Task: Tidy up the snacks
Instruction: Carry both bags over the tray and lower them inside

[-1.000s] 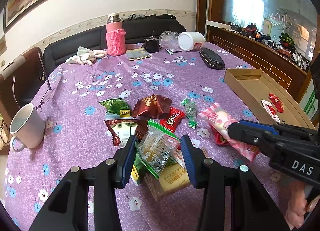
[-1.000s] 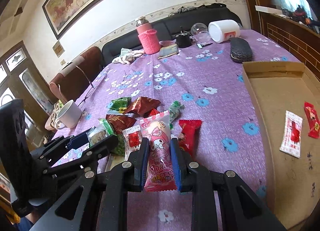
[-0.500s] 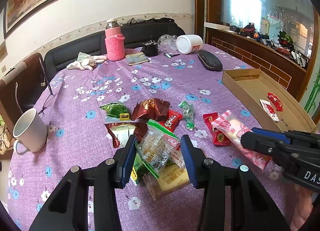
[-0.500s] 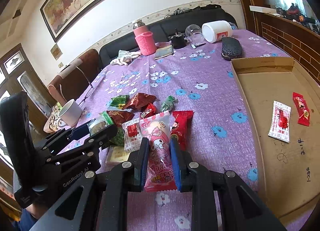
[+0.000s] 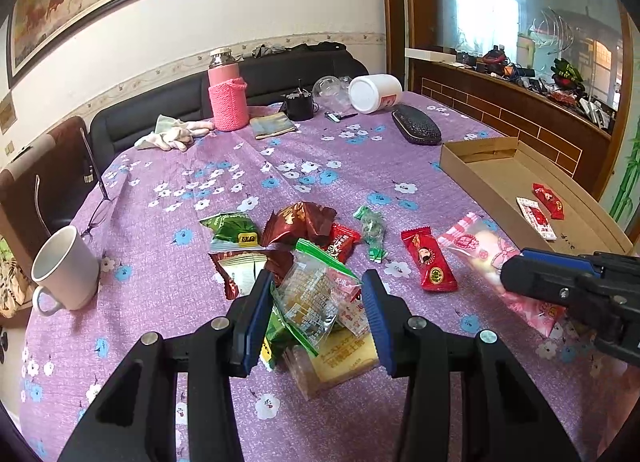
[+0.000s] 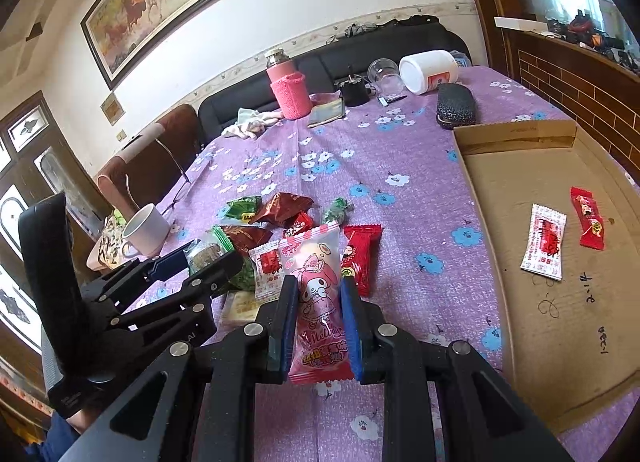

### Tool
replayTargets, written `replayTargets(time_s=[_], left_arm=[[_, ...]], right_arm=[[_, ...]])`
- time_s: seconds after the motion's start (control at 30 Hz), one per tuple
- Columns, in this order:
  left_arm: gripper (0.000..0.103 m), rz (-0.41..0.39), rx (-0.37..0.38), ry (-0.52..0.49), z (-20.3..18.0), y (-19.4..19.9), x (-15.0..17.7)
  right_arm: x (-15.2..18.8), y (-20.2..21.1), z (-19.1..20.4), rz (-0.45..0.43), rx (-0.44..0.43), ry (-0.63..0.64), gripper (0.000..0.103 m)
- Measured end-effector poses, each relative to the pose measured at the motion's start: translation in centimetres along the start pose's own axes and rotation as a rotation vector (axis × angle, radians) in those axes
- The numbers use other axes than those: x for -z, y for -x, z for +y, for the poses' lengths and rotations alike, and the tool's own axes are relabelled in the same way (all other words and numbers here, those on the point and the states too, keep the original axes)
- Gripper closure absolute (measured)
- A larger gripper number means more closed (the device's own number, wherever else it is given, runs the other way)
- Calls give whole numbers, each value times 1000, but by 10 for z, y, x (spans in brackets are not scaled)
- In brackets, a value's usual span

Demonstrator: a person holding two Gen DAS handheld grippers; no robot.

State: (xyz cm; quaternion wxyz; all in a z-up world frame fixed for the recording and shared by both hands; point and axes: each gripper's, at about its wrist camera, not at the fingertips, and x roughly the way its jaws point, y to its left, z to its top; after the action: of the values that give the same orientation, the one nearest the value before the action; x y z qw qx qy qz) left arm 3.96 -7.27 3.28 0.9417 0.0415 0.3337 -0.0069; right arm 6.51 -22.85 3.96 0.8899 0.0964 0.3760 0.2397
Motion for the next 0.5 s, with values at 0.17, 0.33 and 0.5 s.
replayTargets(time_s=[0.17, 0.33, 0.5], left_arm=[[59, 1, -1, 0, 0, 0, 0], [59, -2, 30, 24, 2, 3, -1], [59, 7, 80, 58, 3, 4, -3]], right_arm=[[0, 6, -4, -10, 3, -12, 80], [-2, 20, -15, -35, 20, -39, 80], [-1, 43, -43, -78, 48, -100, 80]])
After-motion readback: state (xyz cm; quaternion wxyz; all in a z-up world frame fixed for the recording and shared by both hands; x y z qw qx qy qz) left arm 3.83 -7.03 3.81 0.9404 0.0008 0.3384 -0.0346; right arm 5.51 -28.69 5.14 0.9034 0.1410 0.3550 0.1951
